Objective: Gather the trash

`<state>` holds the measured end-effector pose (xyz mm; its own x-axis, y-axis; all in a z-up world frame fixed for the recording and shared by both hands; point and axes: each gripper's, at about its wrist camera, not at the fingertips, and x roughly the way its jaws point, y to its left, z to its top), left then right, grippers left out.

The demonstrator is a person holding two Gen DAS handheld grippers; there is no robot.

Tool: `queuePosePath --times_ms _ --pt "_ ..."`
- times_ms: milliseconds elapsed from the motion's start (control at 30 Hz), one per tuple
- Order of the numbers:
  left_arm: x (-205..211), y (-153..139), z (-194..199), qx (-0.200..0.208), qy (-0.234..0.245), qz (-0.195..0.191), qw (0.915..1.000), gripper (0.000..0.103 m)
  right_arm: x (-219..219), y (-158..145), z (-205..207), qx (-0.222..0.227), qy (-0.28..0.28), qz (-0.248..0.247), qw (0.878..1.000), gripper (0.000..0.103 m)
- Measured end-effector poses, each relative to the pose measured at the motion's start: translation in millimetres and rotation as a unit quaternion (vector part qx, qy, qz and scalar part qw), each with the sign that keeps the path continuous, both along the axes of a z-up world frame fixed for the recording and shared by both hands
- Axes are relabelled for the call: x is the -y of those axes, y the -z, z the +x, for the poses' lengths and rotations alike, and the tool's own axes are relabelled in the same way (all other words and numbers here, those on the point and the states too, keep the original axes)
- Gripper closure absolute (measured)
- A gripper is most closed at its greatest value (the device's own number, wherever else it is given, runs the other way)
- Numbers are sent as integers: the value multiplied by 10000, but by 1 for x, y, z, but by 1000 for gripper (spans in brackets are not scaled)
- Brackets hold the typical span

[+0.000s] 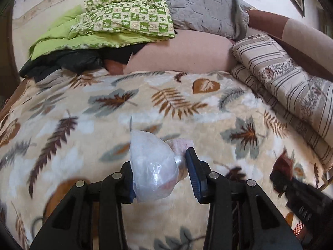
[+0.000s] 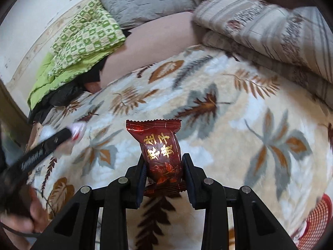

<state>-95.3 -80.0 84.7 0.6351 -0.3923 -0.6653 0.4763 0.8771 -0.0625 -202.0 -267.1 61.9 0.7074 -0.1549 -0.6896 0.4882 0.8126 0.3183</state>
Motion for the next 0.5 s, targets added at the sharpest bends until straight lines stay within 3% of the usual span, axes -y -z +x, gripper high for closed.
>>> queuePosePath --times_ms 200,500 --pt "15 20 -10 472 17 439 9979 63 15 4 -12 13 136 -240 9996 68" --pt "22 24 -6 709 78 564 9959 63 20 7 -11 -66 178 -402 9990 68"
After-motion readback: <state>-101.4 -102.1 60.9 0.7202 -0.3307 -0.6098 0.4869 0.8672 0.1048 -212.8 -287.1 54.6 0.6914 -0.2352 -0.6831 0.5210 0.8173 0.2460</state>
